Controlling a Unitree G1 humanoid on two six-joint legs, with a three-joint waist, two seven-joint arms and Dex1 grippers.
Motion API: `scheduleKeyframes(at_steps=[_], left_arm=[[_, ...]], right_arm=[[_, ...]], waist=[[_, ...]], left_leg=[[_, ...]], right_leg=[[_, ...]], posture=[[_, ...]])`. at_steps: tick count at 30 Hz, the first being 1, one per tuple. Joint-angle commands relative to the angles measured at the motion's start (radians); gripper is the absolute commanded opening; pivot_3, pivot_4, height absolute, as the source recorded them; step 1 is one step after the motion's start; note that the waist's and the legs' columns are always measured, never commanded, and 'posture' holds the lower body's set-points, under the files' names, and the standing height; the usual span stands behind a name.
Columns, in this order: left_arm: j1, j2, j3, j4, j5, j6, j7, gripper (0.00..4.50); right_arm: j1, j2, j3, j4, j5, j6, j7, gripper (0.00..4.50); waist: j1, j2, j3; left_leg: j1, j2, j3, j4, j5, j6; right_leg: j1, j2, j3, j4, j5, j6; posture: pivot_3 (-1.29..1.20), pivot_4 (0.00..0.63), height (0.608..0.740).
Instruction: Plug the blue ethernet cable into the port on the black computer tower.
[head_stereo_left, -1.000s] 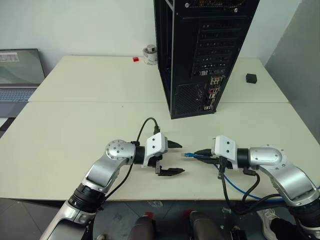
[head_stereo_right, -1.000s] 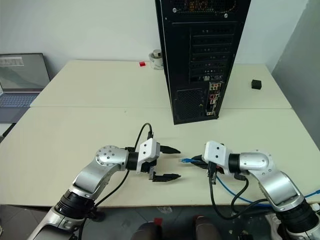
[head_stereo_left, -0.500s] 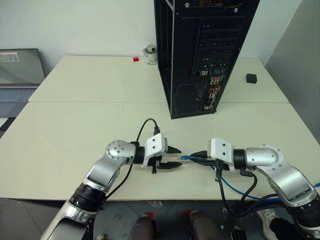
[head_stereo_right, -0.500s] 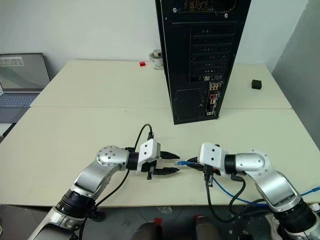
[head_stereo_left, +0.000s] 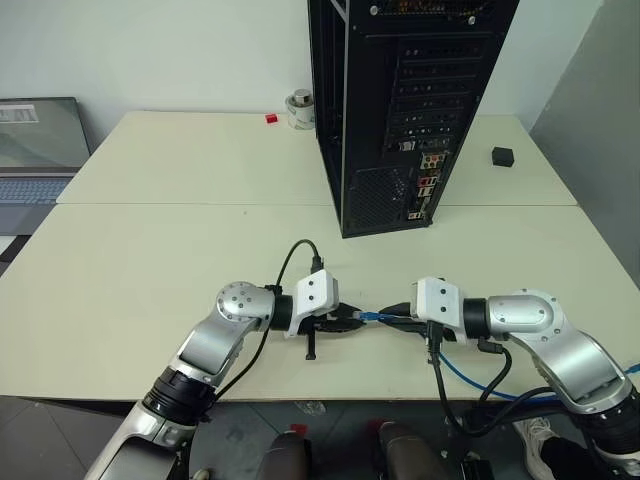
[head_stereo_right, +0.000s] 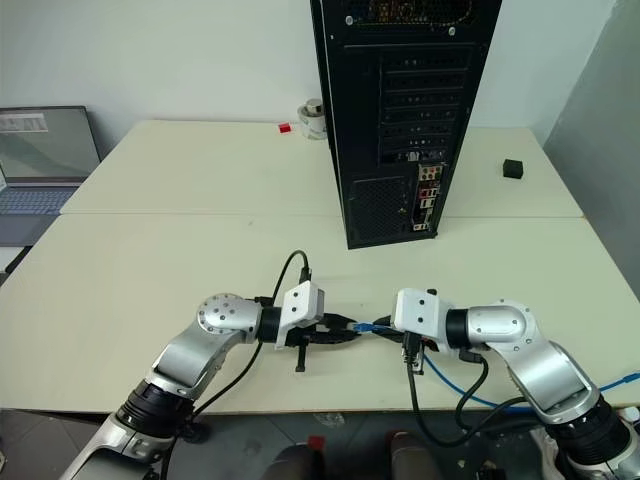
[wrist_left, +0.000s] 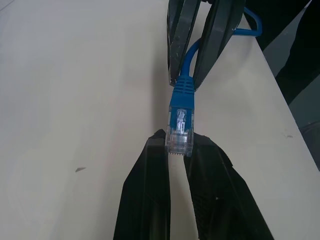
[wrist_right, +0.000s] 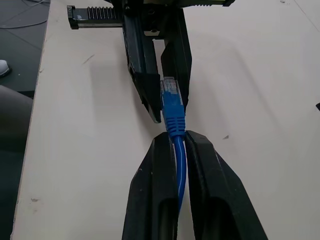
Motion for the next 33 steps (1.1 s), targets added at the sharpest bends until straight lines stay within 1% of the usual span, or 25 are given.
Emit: scheduleKeyframes(at_steps=[1, 3, 5, 6, 7, 9, 12, 13, 15, 17, 19, 20, 23, 25, 28, 33], left_arm=[[-0.004, 0.003, 0.009, -0.023, 0.004, -0.032, 0.005, 0.25], [-0.002, 0.004, 0.008, -0.019, 0.008, -0.042, 0.004, 0.25], [0.002, 0.008, 0.005, -0.013, 0.02, -0.071, 0.003, 0.24], [0.004, 0.009, 0.004, -0.01, 0.025, -0.082, 0.003, 0.24], [0.009, 0.011, 0.003, -0.008, 0.031, -0.102, 0.002, 0.24], [0.019, 0.017, 0.001, -0.001, 0.047, -0.144, 0.002, 0.24], [0.033, 0.026, -0.003, 0.018, 0.072, -0.225, -0.002, 0.24], [0.039, 0.025, -0.001, 0.025, 0.082, -0.264, 0.005, 0.24], [0.042, 0.019, 0.005, 0.057, 0.138, -0.411, 0.052, 0.24], [0.042, 0.011, 0.014, 0.106, 0.211, -0.597, 0.126, 0.24], [0.037, 0.017, 0.017, 0.163, 0.277, -0.765, 0.188, 0.24], [0.029, 0.02, 0.024, 0.197, 0.323, -0.868, 0.24, 0.24], [0.009, 0.026, 0.039, 0.28, 0.433, -1.11, 0.365, 0.24], [0.0, 0.021, 0.051, 0.312, 0.484, -1.196, 0.437, 0.24], [-0.017, 0.013, 0.07, 0.349, 0.567, -1.265, 0.543, 0.24], [-0.034, 0.006, 0.075, 0.372, 0.64, -1.291, 0.649, 0.24]], right_arm=[[-0.02, -0.011, 0.003, -0.044, 0.005, -0.009, 0.028, 0.01], [-0.022, -0.01, 0.001, -0.041, 0.005, -0.01, 0.027, 0.01], [-0.023, -0.023, -0.004, -0.036, 0.009, -0.015, 0.043, 0.71], [-0.023, -0.028, -0.007, -0.034, 0.01, -0.02, 0.05, 0.86], [-0.021, -0.04, -0.022, -0.034, 0.019, -0.016, 0.062, 1.15], [-0.02, -0.061, -0.051, -0.035, 0.046, 0.004, 0.084, 1.58], [-0.032, -0.086, -0.105, -0.033, 0.109, 0.054, 0.105, 2.27], [-0.034, -0.097, -0.144, -0.031, 0.154, 0.095, 0.115, 2.52], [-0.032, -0.103, -0.211, -0.027, 0.243, 0.183, 0.116, 2.98], [-0.033, -0.063, -0.269, -0.021, 0.338, 0.28, 0.073, 3.51], [-0.038, -0.005, -0.321, -0.014, 0.435, 0.373, 0.018, 3.94], [-0.039, 0.015, -0.334, -0.011, 0.472, 0.411, 0.003, 4.31], [-0.038, 0.074, -0.364, 0.004, 0.549, 0.499, -0.058, 4.34], [-0.033, 0.098, -0.363, 0.015, 0.567, 0.519, -0.085, 4.34], [-0.028, 0.121, -0.346, 0.019, 0.583, 0.537, -0.109, 4.34], [-0.023, 0.163, -0.317, 0.019, 0.593, 0.546, -0.144, 4.34]], waist=[[0.0, 0.0, 0.0], [0.0, 0.0, 0.0], [0.0, 0.0, 0.0], [0.0, 0.0, 0.0], [0.0, 0.0, 0.0], [0.0, 0.0, 0.0], [0.0, 0.0, 0.0], [0.0, 0.0, 0.0], [0.001, 0.0, 0.0], [0.003, 0.0, 0.0], [0.001, 0.0, 0.0], [0.001, 0.0, 0.0], [0.002, 0.0, 0.0], [0.004, 0.0, 0.0], [0.004, 0.0, 0.0], [0.002, 0.0, 0.0]], left_leg=[[0.0, 0.0, 0.0, 0.0, 0.0, 0.0], [0.0, 0.0, 0.0, 0.0, 0.0, 0.0], [0.0, 0.0, 0.0, 0.0, 0.0, 0.0], [0.0, 0.0, 0.0, 0.0, 0.0, 0.0], [0.0, 0.0, 0.0, 0.0, 0.0, 0.0], [0.0, 0.0, 0.0, 0.0, 0.0, 0.0], [0.0, 0.0, 0.0, 0.0, 0.0, 0.0], [0.0, 0.0, 0.0, 0.0, 0.0, 0.0], [0.0, 0.0, 0.0, 0.0, 0.0, 0.0], [0.0, 0.0, 0.0, 0.0, 0.0, 0.0], [0.0, 0.0, 0.0, 0.0, 0.0, 0.0], [0.0, 0.001, 0.0, 0.0, 0.0, 0.0], [0.0, 0.0, 0.0, 0.0, 0.0, 0.0], [0.0, -0.001, 0.0, 0.0, 0.0, 0.0], [-0.001, -0.002, 0.0, 0.0, 0.0, 0.0], [-0.001, -0.001, 0.0, 0.0, 0.0, 0.0]], right_leg=[[0.0, 0.0, 0.0, 0.0, 0.0, 0.0], [0.0, 0.0, 0.0, 0.0, 0.0, 0.0], [0.0, 0.0, 0.0, 0.0, 0.0, 0.0], [0.0, 0.0, 0.0, 0.0, 0.0, 0.0], [0.0, 0.0, 0.0, 0.0, 0.0, 0.0], [0.0, 0.0, 0.0, 0.0, 0.0, 0.0], [0.0, 0.0, 0.0, 0.0, 0.0, 0.0], [0.0, 0.0, 0.0, 0.0, 0.0, 0.0], [0.0, -0.001, 0.0, 0.0, 0.0, 0.0], [0.0, -0.001, 0.0, 0.0, 0.0, 0.0], [0.0, -0.002, 0.0, 0.0, 0.0, 0.0], [0.0, -0.002, 0.001, 0.0, 0.0, 0.0], [0.0, -0.004, 0.001, 0.0, 0.0, 0.0], [0.0, -0.006, 0.0, 0.0, 0.0, 0.0], [0.0, -0.007, -0.001, 0.0, 0.0, 0.0], [0.0, -0.007, -0.002, 0.0, 0.0, 0.0]], posture=[[0.0, 0.15, 0.74], [0.0, 0.15, 0.74], [0.0, 0.15, 0.74], [0.0, 0.15, 0.74], [0.0, 0.15, 0.74], [0.0, 0.15, 0.74], [0.0, 0.15, 0.74], [0.0, 0.15, 0.74], [0.0, 0.15, 0.74], [0.0, 0.15, 0.74], [0.0, 0.15, 0.74], [0.0, 0.15, 0.74], [0.0, 0.15, 0.74], [0.0, 0.15, 0.74], [0.0, 0.15, 0.74], [0.0, 0.15, 0.74]])
